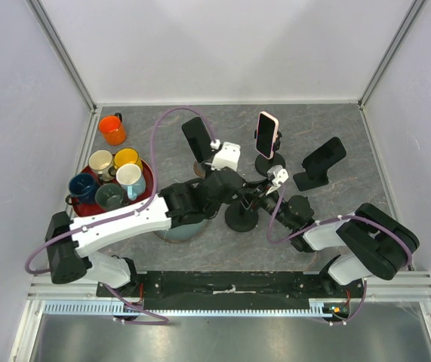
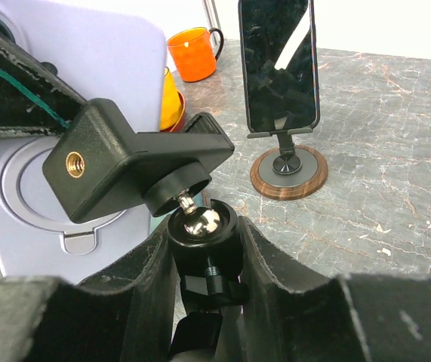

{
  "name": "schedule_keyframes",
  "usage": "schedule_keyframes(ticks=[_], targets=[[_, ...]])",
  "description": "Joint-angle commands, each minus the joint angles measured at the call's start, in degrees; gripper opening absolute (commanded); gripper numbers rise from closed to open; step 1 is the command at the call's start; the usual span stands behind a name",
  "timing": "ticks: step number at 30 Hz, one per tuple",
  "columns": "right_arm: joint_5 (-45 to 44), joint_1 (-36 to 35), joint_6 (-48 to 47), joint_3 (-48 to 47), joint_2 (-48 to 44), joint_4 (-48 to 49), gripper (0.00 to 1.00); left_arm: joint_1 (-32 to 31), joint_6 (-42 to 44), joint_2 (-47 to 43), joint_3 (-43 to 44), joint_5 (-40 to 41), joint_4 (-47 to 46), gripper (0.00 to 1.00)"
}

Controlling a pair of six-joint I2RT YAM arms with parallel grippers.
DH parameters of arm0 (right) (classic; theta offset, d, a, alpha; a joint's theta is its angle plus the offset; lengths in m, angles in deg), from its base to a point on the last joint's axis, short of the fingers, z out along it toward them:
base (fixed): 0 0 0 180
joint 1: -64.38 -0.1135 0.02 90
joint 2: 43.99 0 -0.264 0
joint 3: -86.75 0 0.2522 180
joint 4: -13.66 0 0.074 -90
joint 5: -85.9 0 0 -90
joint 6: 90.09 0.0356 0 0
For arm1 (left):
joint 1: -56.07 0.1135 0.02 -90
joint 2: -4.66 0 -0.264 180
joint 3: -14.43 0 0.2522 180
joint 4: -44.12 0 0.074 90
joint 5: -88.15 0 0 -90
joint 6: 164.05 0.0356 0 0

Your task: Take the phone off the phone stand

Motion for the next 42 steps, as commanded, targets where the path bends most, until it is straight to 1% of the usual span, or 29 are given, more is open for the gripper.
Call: schedule_keyframes(ticks=[1, 3, 6, 9, 12, 15, 16, 18, 19, 21, 22, 23, 24, 25, 26, 27, 29, 30, 33, 38, 42], targets=[[0.5, 0.3, -0.7, 0.9, -0.8, -1.8, 0.00, 2.4, 0.2, -9.4, -4.7, -4.3, -9.9, 0.02], [0.0, 0.3, -0.9, 1.1, -1.5, -2.5, 0.00, 3.2, 0.1, -13.8, -7.4, -7.6, -12.8, 0.02], [-1.0, 0.3, -1.2, 1.3, -2.8, -4.3, 0.00, 4.0, -0.2, -18.0, -8.9, -9.8, -12.5, 0.02], [-1.6, 0.3, -1.4, 1.3, -4.6, -5.7, 0.00, 4.5, -1.0, -20.0, -8.6, -9.9, -9.0, 0.02], [-2.9, 0.3, -1.5, 1.6, -7.4, -7.9, 0.00, 4.7, -3.0, -19.7, -8.0, -8.9, -4.4, 0.02], [-5.0, 0.3, -2.3, 2.2, -11.6, -11.0, 0.00, 4.7, -5.6, -17.3, -6.8, -8.2, 0.2, 0.02], [-5.7, 0.3, -2.3, 2.3, -14.3, -12.2, 0.00, 4.7, -6.1, -15.2, -6.3, -8.2, 1.1, 0.02], [-9.2, 0.4, -2.2, 3.2, -17.6, -15.6, 0.00, 4.7, -7.5, -13.3, -5.2, -8.6, 3.4, 0.02], [-10.8, 0.4, -2.2, 3.6, -21.2, -16.4, 0.00, 4.6, -7.7, -12.3, -4.9, -9.2, 3.9, 0.02], [-16.1, 0.3, -2.0, 5.0, -25.5, -20.6, 0.00, 4.6, -8.9, -9.0, -3.7, -9.8, 4.8, 0.02], [-18.1, 0.3, -1.7, 5.1, -30.1, -22.7, 0.00, 4.6, -9.4, -7.9, -3.0, -10.5, 6.2, 0.02], [-19.9, 0.3, -1.8, 5.7, -32.5, -26.5, 0.00, 4.6, -10.2, -5.0, -1.2, -10.6, 7.3, 0.02], [-23.3, 0.3, -2.0, 6.0, -37.5, -28.4, 0.00, 4.6, -11.7, -3.6, -0.2, -10.7, 8.8, 0.02], [-25.1, 0.4, -1.9, 6.3, -40.0, -30.7, 0.00, 4.5, -12.1, -1.9, 1.9, -11.1, 10.6, 0.02], [-26.8, 0.3, -1.7, 6.4, -42.5, -35.4, 0.00, 4.2, -12.6, 0.7, 2.8, -11.2, 11.5, 0.02], [-28.8, 0.4, -1.6, 6.5, -47.4, -37.3, 0.00, 4.1, -13.3, 2.1, 3.8, -11.6, 12.1, 0.02], [-30.4, 0.3, -1.3, 7.3, -52.2, -42.7, 0.00, 3.6, -13.4, 5.1, 5.5, -11.9, 12.9, 0.02], [-31.8, 0.4, -1.0, 7.3, -56.7, -44.6, 0.00, 3.2, -13.7, 5.9, 5.9, -11.5, 13.1, 0.02], [-32.8, 0.3, -0.4, 7.5, -63.8, -51.4, 0.00, 3.1, -13.4, 10.2, 7.3, -10.8, 13.6, 0.02], [-34.5, 0.3, 0.9, 6.4, -71.2, -62.1, 0.00, 2.8, -13.7, 17.6, 11.8, -8.1, 17.9, 0.02], [-36.6, 0.4, 1.3, 5.5, -75.9, -67.7, 0.00, 2.3, -12.7, 21.9, 14.1, -6.2, 19.4, 0.02]])
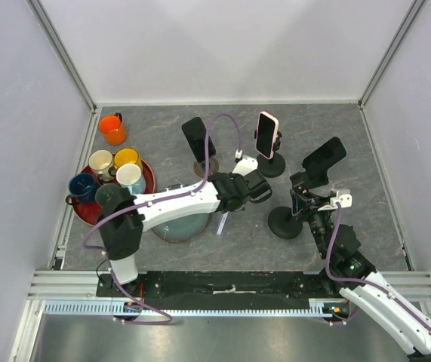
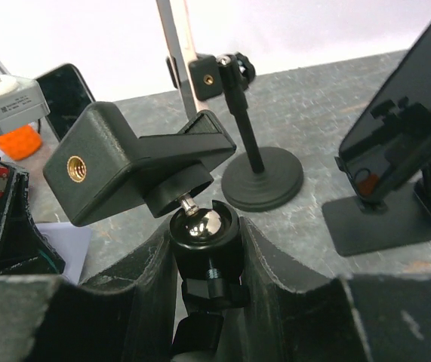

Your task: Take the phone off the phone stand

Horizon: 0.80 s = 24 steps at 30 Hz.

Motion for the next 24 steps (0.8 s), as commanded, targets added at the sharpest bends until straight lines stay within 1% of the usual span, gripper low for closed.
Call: schedule_keyframes(ticks=[1, 5, 8, 11, 12, 17, 18, 21, 23, 24], targets=[[-3.5, 0.0, 2.0, -3.0, -4.5, -4.7, 0.00, -0.9, -1.2, 3.5, 4.9, 4.7, 2.3, 0.02], [-4.6, 0.0, 2.2, -3.4, -6.7, -7.2, 0.00, -1.1, -1.0, 7.3, 7.7, 6.0, 5.2, 0.02], [-5.3, 0.1, 2.2, -3.5, -7.8, -7.9, 0.00, -1.2, -0.8, 10.7, 9.4, 6.3, 7.1, 0.06], [-5.8, 0.0, 2.1, -3.5, -8.8, -8.5, 0.00, -1.8, -0.9, 12.4, 10.0, 6.2, 7.6, 0.14], [-6.0, 0.0, 2.2, -3.4, -9.2, -8.7, 0.00, -2.0, -0.9, 13.3, 10.2, 6.1, 7.7, 0.20], [-8.5, 0.0, 2.6, -3.3, -10.6, -10.1, 0.00, -2.2, -1.3, 14.6, 10.6, 4.6, 7.6, 0.29], [-8.9, 0.0, 2.8, -3.2, -11.0, -10.3, 0.00, -2.3, -1.5, 14.6, 10.6, 4.2, 7.6, 0.34], [-11.0, 0.0, 3.4, -3.2, -11.4, -11.3, 0.00, -2.5, -1.5, 14.7, 10.7, 3.2, 6.9, 0.42], [-12.6, 0.1, 3.8, -3.5, -12.0, -12.2, 0.00, -2.6, -1.6, 14.6, 10.6, 2.6, 6.5, 0.43], [-13.1, 0.0, 4.0, -3.7, -12.1, -12.5, 0.00, -2.8, -1.6, 14.7, 10.6, 2.0, 6.0, 0.49]])
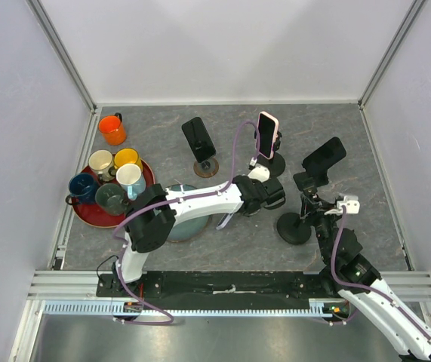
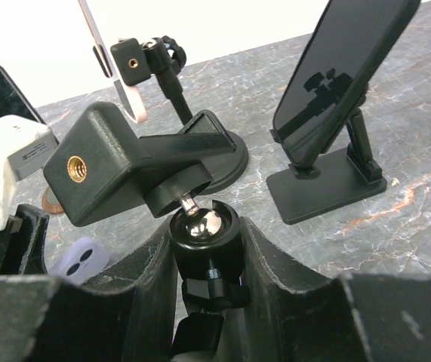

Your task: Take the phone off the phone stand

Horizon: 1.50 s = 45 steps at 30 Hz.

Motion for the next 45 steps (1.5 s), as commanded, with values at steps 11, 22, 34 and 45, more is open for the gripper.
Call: schedule_keyframes(ticks=[11, 22, 34, 45], targets=[[-6.5, 0.0, 3.3, -4.9, -2.0, 0.8, 0.00, -1.2, -1.4, 0.3, -0.2, -6.1, -4.4, 0.59], [-9.9, 0.0, 5.7, -8.5, 0.7, -4.8, 0.00, -1.1, -0.7, -1.6, -4.8, -14.3, -12.9, 0.72], [-19.2, 0.0, 7.3, -13.5, 4.7, -12.5, 0.00, 7.2, 3.0, -27.7, -16.0, -19.2, -17.1, 0.91], [-36.9, 0.1, 2.9, -13.7, 16.2, 2.2, 0.00, 27.3, 12.8, -53.4, -22.7, -25.1, -12.0, 1.00]])
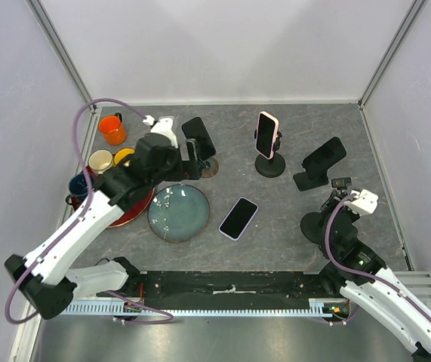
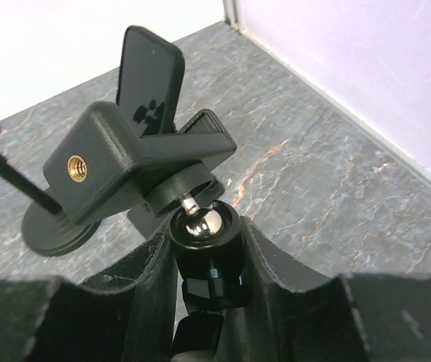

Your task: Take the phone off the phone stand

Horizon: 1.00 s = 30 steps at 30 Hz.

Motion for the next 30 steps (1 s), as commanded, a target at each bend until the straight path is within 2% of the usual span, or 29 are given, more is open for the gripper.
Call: schedule_keyframes(ticks=[1, 2, 4, 8, 14, 16, 21, 24, 30], targets=[[-10.8, 0.2, -5.0, -1.5, 6.7, 18.9, 0.00, 3.2, 7.7, -7.6, -2.7, 0.0, 2.3, 1.00], [-11.5, 0.4, -9.4, -1.1, 8.1, 21.5, 0.00, 3.7, 8.4, -9.4, -5.0, 2.8, 1.0, 1.00], [-10.5, 2.9, -12.3, -1.2, 11.5, 27.8, 0.00, 4.0, 10.8, -14.2, -7.9, 5.4, -1.1, 1.00], [-2.0, 10.8, -15.5, 0.1, 15.9, 36.9, 0.00, 5.5, 13.7, -20.5, -16.5, 9.7, -5.4, 1.00], [10.0, 27.1, -14.8, -1.8, 21.1, 40.9, 0.00, 6.3, 14.9, -26.5, -22.9, 11.6, -8.6, 1.00], [17.2, 34.3, -15.1, -1.7, 22.8, 43.0, 0.00, 6.3, 15.2, -28.1, -23.5, 12.4, -9.0, 1.00], [29.1, 50.7, -13.8, -0.5, 29.9, 52.2, 0.00, 6.3, 15.3, -30.5, -24.3, 12.7, -9.8, 1.00], [33.8, 56.2, -12.0, -0.6, 35.8, 56.8, 0.00, 6.3, 15.0, -30.7, -24.6, 12.6, -9.8, 1.00], [36.5, 59.8, -14.1, -1.8, 44.9, 60.2, 0.00, 6.4, 15.0, -30.7, -24.6, 12.7, -9.7, 0.99]])
